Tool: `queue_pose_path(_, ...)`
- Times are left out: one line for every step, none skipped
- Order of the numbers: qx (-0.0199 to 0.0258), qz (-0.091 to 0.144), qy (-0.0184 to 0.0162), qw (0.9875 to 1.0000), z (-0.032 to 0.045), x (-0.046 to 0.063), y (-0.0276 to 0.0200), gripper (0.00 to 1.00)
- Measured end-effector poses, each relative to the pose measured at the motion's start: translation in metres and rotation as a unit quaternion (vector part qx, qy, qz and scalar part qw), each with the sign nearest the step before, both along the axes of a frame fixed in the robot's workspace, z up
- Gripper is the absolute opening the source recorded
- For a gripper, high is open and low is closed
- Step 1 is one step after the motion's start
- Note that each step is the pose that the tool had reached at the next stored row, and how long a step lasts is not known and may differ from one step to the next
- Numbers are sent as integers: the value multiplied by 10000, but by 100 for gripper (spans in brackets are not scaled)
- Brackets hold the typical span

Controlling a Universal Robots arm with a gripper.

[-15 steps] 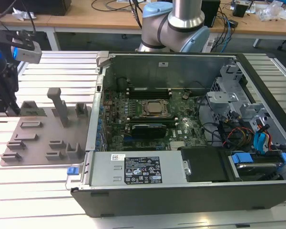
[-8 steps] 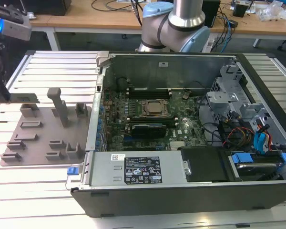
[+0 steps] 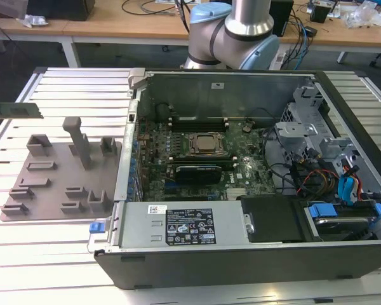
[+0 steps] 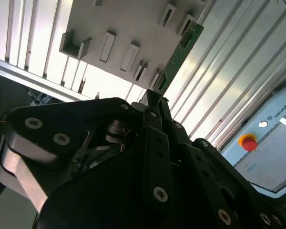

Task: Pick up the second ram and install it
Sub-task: 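Pick up the second ram and move it above second insertion slot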

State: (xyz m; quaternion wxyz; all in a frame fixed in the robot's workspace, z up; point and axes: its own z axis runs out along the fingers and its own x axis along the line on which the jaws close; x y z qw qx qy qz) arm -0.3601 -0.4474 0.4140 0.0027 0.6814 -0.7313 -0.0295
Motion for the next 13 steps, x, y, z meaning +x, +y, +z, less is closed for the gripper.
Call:
queue_pose_path(0,0,1,10000,1,0,0,14)
queue_pose_path(0,0,1,10000,1,2,0,14)
queue_pose_path(-2,0,2,10000,3,47,0,14)
queue_pose_path(0,0,1,10000,1,85,0,14)
queue_pose_path(0,0,3,10000,0,123,0,14)
queue_pose_path(0,0,4,10000,0,170,0,14)
queue_pose_path(-1,-1,8,10000,2,221,1,14)
queue_pose_path(0,-1,9,10000,1,265,0,14)
queue_pose_path(0,0,11,10000,0,316,0,14)
queue_pose_path(0,0,15,10000,0,392,0,14)
queue_pose_path(0,-1,17,10000,0,465,1,14)
queue_pose_path(0,-1,18,10000,0,502,1,14)
queue_pose_path(0,0,18,10000,0,540,0,14)
